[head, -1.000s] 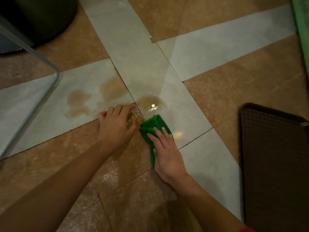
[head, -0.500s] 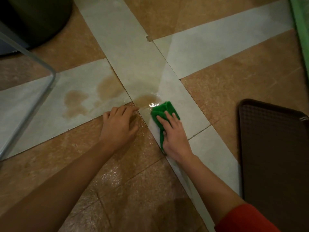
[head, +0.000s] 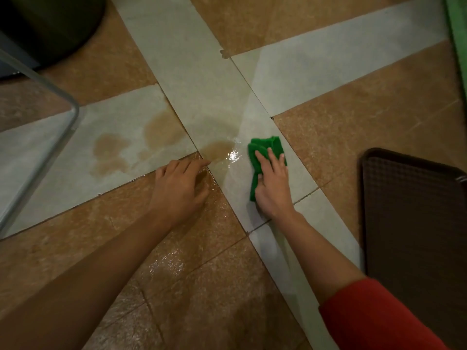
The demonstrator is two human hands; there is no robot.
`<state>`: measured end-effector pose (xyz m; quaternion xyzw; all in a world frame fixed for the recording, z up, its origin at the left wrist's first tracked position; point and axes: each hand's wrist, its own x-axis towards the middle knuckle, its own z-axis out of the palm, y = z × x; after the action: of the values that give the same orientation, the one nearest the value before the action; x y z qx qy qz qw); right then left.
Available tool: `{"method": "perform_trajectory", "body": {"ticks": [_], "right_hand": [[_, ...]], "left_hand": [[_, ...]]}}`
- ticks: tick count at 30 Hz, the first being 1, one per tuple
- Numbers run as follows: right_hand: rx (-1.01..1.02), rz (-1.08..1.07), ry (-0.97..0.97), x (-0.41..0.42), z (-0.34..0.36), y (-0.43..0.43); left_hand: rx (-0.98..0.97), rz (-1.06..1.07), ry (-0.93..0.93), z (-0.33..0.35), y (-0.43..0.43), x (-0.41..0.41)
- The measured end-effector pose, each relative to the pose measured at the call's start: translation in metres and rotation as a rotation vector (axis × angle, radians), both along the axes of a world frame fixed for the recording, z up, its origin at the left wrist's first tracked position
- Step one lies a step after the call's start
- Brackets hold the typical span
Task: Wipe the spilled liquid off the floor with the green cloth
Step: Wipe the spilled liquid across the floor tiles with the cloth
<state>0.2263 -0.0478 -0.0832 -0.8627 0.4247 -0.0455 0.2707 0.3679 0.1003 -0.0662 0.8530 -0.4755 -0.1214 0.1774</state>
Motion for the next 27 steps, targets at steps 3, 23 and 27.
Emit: {"method": "perform_trajectory", "body": {"ticks": [3, 23, 27], "right_hand": [[0.021, 0.044, 0.038, 0.019, 0.004, -0.006], [-0.01, 0.273, 0.004, 0.027, 0.003, -0.006], [0.032, 0.135, 0.086, 0.063, 0.009, -0.016]], "left_hand": [[0.011, -0.011, 0.003, 0.002, -0.005, -0.001], [0.096, 0.021, -0.101, -0.002, 0.01, 0.004], [0.093, 0.028, -0.096, 0.0, 0.009, 0.003]]}}
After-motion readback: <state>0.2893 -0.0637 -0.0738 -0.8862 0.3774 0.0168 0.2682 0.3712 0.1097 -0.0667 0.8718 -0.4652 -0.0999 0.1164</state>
